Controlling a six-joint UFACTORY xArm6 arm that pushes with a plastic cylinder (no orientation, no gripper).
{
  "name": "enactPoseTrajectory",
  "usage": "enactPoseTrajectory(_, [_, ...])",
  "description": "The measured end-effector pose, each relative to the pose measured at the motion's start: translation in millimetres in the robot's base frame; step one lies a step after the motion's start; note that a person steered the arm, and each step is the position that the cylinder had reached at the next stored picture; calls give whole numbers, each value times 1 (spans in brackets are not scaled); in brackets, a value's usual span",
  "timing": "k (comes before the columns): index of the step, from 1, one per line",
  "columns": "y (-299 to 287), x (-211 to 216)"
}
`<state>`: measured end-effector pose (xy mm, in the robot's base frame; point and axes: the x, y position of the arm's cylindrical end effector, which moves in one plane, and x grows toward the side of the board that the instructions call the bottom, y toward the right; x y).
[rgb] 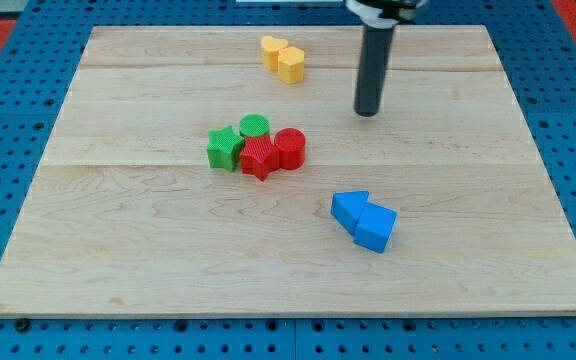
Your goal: Separate the blue triangle with blue cube towards the group of blocks
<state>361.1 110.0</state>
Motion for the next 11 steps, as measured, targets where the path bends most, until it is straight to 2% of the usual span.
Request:
enactPoseTrajectory(2, [62,90])
enactPoseTrajectory(3, [9,125])
enactPoseTrajectory(4, [-10,142])
enactPoseTrajectory(7, [-56,168])
enactPoseTrajectory(8, [-116,177])
enactPoseTrajectory(9, [-123,166])
enactPoseTrajectory(11, [-206,174])
